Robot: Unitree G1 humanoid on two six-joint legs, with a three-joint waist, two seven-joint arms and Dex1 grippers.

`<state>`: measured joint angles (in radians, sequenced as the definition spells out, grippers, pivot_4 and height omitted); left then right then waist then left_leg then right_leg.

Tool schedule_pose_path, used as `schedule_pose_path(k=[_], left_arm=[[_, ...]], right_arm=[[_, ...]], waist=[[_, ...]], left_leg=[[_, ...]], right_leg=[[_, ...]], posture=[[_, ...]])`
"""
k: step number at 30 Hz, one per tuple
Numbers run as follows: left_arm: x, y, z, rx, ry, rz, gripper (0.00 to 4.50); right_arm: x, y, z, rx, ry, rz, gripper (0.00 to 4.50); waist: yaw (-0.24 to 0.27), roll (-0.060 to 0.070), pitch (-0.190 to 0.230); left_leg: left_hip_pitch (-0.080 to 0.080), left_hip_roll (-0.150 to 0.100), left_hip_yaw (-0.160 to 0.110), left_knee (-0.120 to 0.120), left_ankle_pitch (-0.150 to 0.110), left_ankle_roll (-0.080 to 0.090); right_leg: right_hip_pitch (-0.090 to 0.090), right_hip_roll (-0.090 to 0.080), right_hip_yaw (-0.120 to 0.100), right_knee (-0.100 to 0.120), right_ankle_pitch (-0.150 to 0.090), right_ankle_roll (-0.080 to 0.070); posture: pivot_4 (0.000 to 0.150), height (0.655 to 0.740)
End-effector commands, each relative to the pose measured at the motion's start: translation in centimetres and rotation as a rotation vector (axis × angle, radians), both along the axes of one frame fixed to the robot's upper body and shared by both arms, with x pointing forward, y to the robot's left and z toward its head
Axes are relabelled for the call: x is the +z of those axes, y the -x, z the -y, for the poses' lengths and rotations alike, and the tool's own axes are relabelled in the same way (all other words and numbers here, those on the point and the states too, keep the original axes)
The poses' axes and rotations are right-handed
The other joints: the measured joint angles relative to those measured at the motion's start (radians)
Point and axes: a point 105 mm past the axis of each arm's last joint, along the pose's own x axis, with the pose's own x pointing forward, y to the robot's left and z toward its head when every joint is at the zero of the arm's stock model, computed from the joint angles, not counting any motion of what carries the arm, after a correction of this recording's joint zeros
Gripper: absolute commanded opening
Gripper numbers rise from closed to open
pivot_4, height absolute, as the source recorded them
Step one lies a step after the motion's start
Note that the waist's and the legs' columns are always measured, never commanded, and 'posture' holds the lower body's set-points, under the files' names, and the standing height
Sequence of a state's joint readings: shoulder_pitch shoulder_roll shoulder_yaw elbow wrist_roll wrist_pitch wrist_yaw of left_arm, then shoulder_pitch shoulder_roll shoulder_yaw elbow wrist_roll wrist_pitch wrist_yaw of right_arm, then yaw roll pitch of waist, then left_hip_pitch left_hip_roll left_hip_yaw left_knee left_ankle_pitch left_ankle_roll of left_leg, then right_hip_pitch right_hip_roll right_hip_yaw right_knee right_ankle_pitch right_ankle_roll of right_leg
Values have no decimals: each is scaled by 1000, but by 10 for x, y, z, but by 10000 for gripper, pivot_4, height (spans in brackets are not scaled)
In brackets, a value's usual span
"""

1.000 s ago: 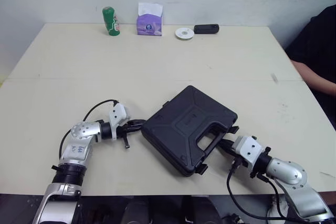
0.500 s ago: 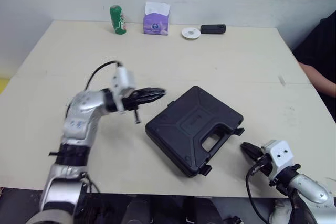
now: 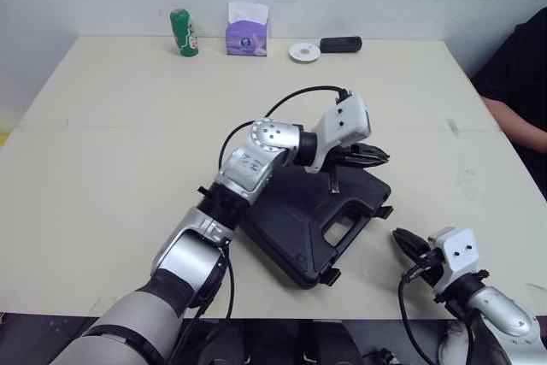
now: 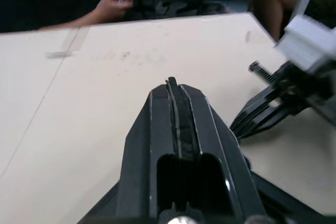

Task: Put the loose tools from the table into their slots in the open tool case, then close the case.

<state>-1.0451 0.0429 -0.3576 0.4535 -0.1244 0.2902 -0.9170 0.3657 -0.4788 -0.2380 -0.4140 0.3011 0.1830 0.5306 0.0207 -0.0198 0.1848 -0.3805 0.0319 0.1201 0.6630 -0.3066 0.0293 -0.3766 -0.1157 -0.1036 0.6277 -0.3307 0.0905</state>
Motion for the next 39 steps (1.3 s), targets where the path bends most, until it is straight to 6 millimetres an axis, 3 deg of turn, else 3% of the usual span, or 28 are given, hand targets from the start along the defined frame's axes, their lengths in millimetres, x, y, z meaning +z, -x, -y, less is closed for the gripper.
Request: schedule_pose_path(k=[1, 5, 9, 16, 22, 33, 39], left_arm=[[-20, 1, 8, 13, -79, -14, 0], [-57, 0, 16, 49, -175, -81, 0], [-111, 12, 6, 21, -372, -150, 0], [-152, 17, -13, 72, -443, -260, 0], [-159, 21, -21, 92, -435, -294, 0], [-157, 16, -22, 117, -429, -280, 0], [-148, 18, -17, 99, -405, -273, 0]], right_arm=[[9, 4, -14, 42, -22, 24, 775], [8, 1, -12, 20, -12, 30, 775], [8, -2, -9, -7, 0, 37, 775], [8, -9, 5, -88, 15, 46, 775], [11, -13, 4, -83, 9, 48, 775], [7, -3, 3, -44, 3, -31, 775], [15, -5, -6, -5, -31, 16, 775]], waist=[[0, 0, 0], [4, 0, 0], [7, -1, -2], [6, -3, -23], [4, -3, -35], [5, 1, -39], [5, 2, -39]], left_leg=[[-1, 0, 0, 0, 0, 0], [-3, 0, -1, 1, 0, 1], [-4, -1, -4, 3, -1, 2], [-3, 0, -5, 1, -2, 1], [13, 4, -7, -2, -12, 6], [12, 5, -9, -2, -13, 5], [11, 5, -9, -3, -13, 5]], right_leg=[[0, 0, 0, 0, 0, 0], [-1, -1, -1, 0, 0, 0], [0, -3, -3, -2, 0, 0], [2, -2, -5, -4, 0, -1], [18, -1, -6, -10, -2, -3], [18, -1, -6, -11, -3, -4], [18, -1, -6, -12, -3, -4]], posture=[[1500, 7400], [1500, 7400], [1500, 7400], [1500, 7400], [1500, 7400], [1500, 7400], [1500, 7400]])
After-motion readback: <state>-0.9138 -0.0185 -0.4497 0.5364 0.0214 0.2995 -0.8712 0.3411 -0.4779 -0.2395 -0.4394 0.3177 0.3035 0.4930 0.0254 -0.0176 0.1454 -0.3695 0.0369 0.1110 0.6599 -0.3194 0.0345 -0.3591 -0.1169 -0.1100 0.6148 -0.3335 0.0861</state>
